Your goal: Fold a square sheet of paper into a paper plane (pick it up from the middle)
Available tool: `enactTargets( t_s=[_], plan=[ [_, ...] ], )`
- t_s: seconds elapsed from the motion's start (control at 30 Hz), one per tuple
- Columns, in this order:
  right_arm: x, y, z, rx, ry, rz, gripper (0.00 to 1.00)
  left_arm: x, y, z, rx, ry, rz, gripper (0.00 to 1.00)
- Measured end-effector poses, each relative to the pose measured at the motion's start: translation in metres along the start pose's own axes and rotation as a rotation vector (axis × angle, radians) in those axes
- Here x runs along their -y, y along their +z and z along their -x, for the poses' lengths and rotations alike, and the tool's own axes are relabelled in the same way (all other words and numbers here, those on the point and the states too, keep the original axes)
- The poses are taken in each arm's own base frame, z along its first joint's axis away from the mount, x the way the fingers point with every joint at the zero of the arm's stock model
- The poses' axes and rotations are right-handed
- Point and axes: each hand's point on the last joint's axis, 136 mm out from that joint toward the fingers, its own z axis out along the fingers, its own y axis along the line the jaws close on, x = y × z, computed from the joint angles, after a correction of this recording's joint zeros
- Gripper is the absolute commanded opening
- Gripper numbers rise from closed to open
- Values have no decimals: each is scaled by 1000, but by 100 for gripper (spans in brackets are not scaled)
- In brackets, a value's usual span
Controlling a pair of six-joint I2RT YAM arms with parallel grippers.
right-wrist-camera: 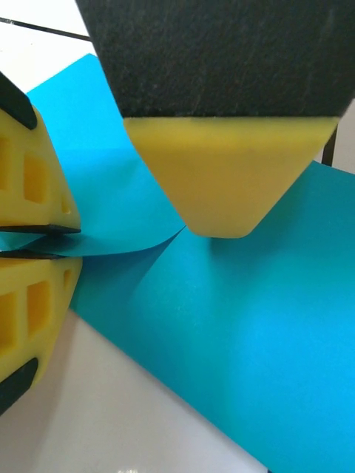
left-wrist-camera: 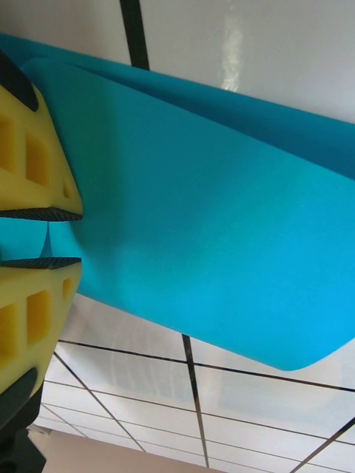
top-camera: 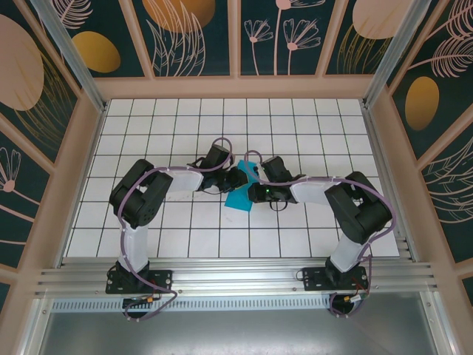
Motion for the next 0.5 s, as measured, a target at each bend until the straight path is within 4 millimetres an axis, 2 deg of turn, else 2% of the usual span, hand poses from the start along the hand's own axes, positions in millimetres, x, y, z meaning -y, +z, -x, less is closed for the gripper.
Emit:
enactTargets(
  t_s=[0.23,0.37,0.4,0.5],
  plan=[
    [-2,-2,4,12,34,1,31,-3,1,-1,7,13,1,24],
    [-8,-17,14,54,64,0,39,-3,1,-2,6,18,-11,24],
    [-11,-24,19,76,70,8,39,-3,1,-2,6,18,-12,24],
    [-26,-43,30,137,96,65,30,-2,1,-2,7,20,-17,24]
  ],
)
